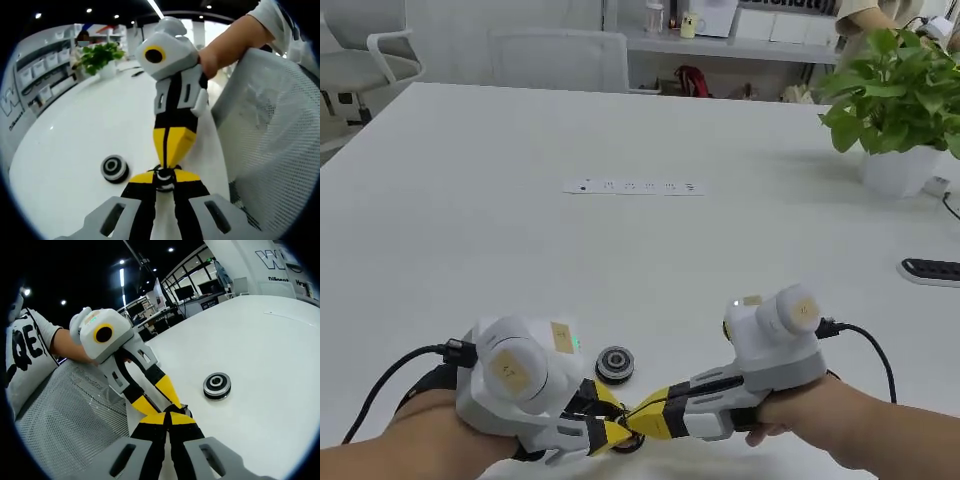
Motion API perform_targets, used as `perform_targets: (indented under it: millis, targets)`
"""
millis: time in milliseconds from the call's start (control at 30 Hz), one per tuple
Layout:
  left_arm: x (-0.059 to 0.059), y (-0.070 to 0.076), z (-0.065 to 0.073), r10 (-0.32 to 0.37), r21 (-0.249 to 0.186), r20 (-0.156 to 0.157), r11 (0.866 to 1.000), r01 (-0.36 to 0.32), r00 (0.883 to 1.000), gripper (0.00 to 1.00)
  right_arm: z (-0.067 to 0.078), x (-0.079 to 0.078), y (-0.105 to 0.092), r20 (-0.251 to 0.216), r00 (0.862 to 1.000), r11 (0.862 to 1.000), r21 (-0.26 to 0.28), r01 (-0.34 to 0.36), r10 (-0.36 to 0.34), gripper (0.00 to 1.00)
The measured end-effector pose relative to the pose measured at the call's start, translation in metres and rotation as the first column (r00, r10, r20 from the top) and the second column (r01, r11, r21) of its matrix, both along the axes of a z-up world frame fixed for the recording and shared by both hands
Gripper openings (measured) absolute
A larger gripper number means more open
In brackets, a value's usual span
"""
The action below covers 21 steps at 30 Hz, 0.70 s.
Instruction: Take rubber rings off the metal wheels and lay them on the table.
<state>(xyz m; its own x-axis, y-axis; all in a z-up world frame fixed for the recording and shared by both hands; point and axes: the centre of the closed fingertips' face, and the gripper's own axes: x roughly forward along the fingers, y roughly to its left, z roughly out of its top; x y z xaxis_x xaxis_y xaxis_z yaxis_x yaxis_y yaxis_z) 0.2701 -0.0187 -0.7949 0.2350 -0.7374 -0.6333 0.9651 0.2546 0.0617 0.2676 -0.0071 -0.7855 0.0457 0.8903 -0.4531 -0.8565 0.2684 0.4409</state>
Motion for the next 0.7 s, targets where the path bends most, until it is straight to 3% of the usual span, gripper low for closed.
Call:
perform_targets:
  millis: [233, 367, 467, 700]
  targets:
    - [0.000, 0.000, 0.000, 0.002, 0.001, 0.002, 1.000, -0.002, 1.000, 0.13, 0.004, 0.006, -0.002, -0.040, 0.998, 0.998, 0.033, 0.049, -0.047, 0.00]
    - [0.000, 0.000, 0.001, 0.002, 0.001, 0.003, 1.000, -0.002, 1.000, 0.13, 0.002, 0.009, -0.005, -0.032, 0.997, 0.997, 0.024, 0.070, -0.069, 0.00]
    - [0.000, 0.000, 0.001, 0.003, 0.000, 0.003, 1.000, -0.003, 1.000, 0.13, 0.006, 0.016, -0.007, -0.044, 0.994, 0.994, 0.047, 0.102, -0.100, 0.00]
    - [0.000, -0.001, 0.001, -0.001, -0.008, 0.007, 1.000, 0.001, 1.000, 0.13, 0.002, 0.011, -0.006, -0.040, 0.996, 0.997, 0.027, 0.078, -0.077, 0.00]
